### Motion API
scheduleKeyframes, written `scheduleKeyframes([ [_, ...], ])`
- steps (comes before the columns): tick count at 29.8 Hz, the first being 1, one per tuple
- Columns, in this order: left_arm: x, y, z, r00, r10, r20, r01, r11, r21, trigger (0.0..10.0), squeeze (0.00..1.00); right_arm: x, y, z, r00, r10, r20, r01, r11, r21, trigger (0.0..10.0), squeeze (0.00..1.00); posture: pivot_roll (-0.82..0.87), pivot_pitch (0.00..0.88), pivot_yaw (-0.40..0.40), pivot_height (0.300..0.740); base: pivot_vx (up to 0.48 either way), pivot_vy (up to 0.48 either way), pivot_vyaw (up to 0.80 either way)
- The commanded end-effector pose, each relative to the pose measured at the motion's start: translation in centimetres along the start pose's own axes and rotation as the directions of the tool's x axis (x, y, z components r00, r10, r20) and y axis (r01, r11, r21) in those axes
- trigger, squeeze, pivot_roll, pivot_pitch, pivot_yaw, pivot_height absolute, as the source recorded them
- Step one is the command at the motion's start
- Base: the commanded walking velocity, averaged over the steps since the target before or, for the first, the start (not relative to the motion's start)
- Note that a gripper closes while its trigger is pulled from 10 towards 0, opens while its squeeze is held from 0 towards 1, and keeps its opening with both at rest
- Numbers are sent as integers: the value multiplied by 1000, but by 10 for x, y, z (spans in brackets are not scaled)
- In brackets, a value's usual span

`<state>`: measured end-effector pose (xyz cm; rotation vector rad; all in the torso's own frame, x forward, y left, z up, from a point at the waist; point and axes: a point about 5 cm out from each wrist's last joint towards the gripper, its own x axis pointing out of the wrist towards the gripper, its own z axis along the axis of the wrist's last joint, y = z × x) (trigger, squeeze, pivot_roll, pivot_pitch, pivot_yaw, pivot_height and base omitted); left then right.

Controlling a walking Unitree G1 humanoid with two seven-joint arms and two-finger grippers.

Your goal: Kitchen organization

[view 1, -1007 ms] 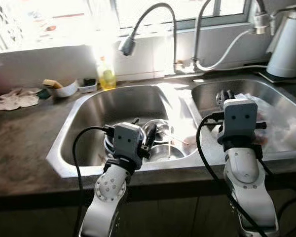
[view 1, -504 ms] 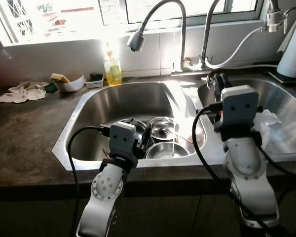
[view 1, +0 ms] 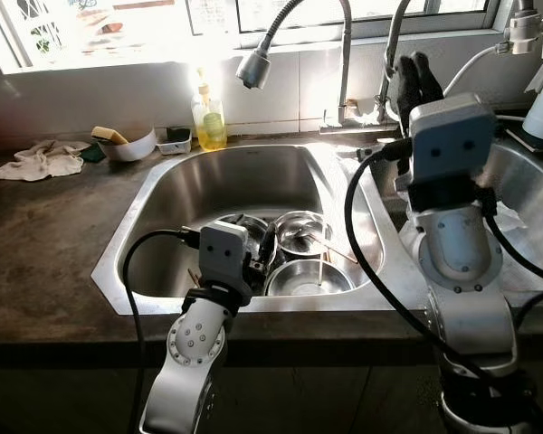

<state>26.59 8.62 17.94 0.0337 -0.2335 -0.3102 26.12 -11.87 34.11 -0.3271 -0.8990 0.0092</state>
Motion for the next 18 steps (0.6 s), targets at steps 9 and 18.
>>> scheduleKeyframes([
  [9, 1, 3, 2, 1000, 12, 8, -12, 1000, 7, 10000, 0, 2, 0, 8, 999, 15, 39, -16, 999, 34, 10000, 0, -2, 29, 11, 740, 0, 0, 0],
  [18, 1, 3, 2, 1000, 12, 8, -12, 1000, 7, 10000, 0, 2, 0, 8, 999, 15, 39, -16, 999, 34, 10000, 0, -2, 29, 11, 740, 0, 0, 0],
])
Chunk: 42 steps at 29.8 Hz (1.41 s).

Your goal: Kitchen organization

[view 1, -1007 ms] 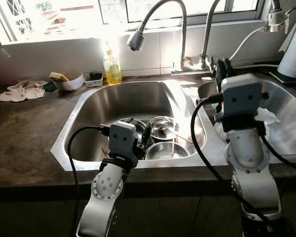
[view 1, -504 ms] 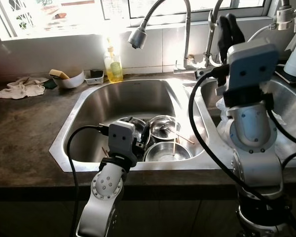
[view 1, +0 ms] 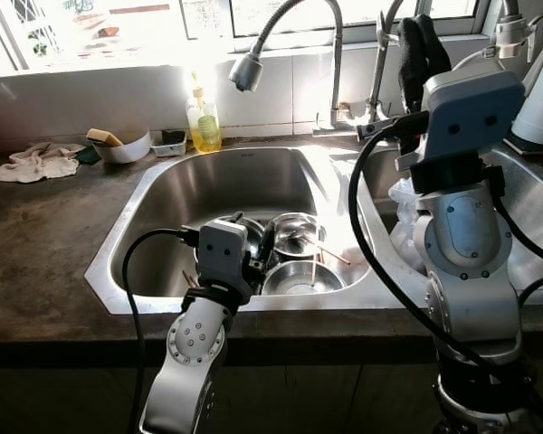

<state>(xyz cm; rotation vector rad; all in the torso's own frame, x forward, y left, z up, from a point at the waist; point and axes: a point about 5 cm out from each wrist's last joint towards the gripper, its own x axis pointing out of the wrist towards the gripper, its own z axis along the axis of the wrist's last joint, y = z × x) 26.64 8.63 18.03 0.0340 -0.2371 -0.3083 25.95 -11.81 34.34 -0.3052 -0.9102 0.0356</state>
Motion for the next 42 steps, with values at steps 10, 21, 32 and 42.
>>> scheduleKeyframes([
  [10, 1, 3, 1, 1000, 10, 4, -10, 1000, 6, 10000, 0, 1, 0, 5, 1000, 4, 25, -4, 1000, 5, 10000, 0, -2, 29, 11, 740, 0, 0, 0],
  [21, 2, 11, 3, 999, 44, 14, -44, 999, 23, 10000, 0, -24, 20, -54, 938, 172, -302, -59, 935, 349, 10000, 0, 5, 19, 0, 740, 0, 0, 0],
  [32, 1, 10, 2, 999, 42, 11, -42, 999, 20, 10000, 0, -35, 23, -61, 922, 190, -339, -67, 937, 343, 10000, 0, 2, 26, 3, 740, 0, 43, 0],
  [42, 1, 9, 2, 999, 40, 7, -40, 999, 17, 10000, 0, -46, 27, -72, 887, 233, -399, -96, 938, 333, 10000, 0, 0, 28, -1, 740, 0, 472, 0],
])
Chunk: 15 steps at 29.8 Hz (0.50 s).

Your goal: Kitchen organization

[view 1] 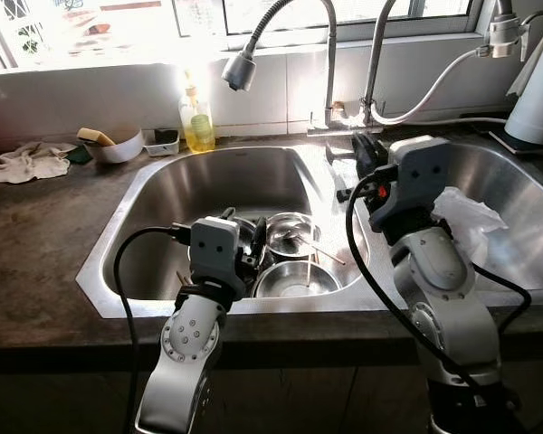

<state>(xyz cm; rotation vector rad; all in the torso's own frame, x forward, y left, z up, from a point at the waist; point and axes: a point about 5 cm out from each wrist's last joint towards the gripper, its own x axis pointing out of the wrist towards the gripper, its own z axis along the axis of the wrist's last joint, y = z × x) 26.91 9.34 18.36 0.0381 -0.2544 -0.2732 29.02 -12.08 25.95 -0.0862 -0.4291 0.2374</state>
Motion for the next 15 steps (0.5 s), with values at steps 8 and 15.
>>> scheduleKeyframes([
  [8, 0, 2, -1, 1000, 9, -11, -9, 1000, 6, 10000, 0, 0, -1, -10, 998, 10, -69, -12, 1000, -17, 10000, 0, 1, 28, 0, 740, 0, 470, 0],
  [15, 1, 3, -2, 1000, 20, -12, -19, 1000, 5, 10000, 0, 5, -3, -22, 990, 10, -142, -10, 1000, 3, 10000, 0, 4, 28, -6, 740, 0, 0, 0],
])
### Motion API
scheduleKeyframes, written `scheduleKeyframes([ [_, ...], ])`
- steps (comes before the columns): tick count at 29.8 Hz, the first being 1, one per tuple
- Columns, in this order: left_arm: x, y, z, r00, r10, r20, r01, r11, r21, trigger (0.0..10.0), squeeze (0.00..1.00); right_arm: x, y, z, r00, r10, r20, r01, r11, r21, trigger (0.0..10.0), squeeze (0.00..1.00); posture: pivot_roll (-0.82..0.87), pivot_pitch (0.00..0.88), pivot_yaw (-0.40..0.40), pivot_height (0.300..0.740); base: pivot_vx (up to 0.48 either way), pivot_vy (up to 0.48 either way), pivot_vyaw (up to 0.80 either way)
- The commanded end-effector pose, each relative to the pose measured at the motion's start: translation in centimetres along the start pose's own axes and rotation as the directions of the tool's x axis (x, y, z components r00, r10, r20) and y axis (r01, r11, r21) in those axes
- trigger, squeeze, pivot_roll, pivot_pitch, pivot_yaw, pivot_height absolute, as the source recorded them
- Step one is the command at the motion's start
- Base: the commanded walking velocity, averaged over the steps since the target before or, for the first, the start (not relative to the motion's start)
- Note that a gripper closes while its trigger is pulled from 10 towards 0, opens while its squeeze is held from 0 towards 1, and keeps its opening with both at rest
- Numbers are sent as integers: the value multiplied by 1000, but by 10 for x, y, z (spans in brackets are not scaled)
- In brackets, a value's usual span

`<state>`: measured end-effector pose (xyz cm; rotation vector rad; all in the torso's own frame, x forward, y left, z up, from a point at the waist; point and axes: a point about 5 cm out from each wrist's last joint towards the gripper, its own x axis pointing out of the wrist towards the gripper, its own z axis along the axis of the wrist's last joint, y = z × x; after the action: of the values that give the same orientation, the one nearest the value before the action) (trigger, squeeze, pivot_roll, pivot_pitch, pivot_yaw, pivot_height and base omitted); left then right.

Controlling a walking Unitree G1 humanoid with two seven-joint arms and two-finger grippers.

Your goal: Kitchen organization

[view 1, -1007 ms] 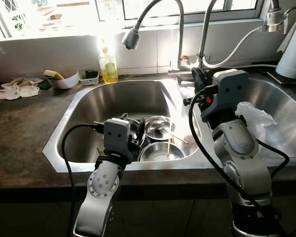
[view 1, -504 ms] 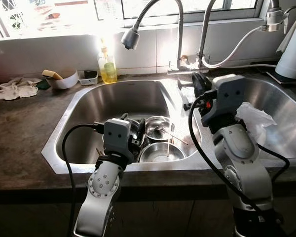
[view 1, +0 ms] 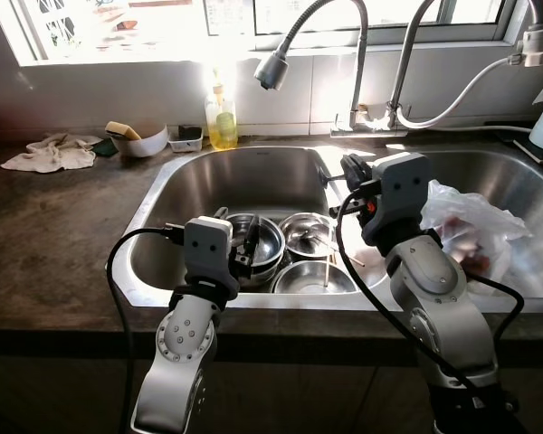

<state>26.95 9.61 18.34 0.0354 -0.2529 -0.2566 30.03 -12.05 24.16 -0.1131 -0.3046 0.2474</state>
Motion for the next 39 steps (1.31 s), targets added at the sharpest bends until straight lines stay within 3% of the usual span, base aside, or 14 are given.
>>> scheduleKeyframes([
  [1, 1, 0, -2, 1000, 2, -11, -2, 1000, 6, 10000, 0, 5, -3, -1, 1000, -6, -19, 6, 1000, 12, 10000, 0, 2, 29, -5, 740, 0, 0, 0],
  [25, -1, -1, -3, 1000, 8, -23, -8, 1000, 6, 10000, 0, 18, -7, 0, 999, 1, -41, 0, 999, 37, 10000, 0, 8, 18, -20, 740, 0, 441, 0],
  [32, -1, 0, -4, 1000, 12, -25, -12, 1000, 15, 10000, 0, 19, -7, -3, 998, -5, -63, 7, 1000, 31, 10000, 0, 8, 15, -19, 740, 0, 0, 0],
  [39, 0, -1, -4, 999, 4, -32, -4, 1000, 11, 10000, 0, 21, -10, -19, 985, -26, -171, 34, 999, 40, 10000, 0, 6, 16, -19, 740, 0, 356, 0],
])
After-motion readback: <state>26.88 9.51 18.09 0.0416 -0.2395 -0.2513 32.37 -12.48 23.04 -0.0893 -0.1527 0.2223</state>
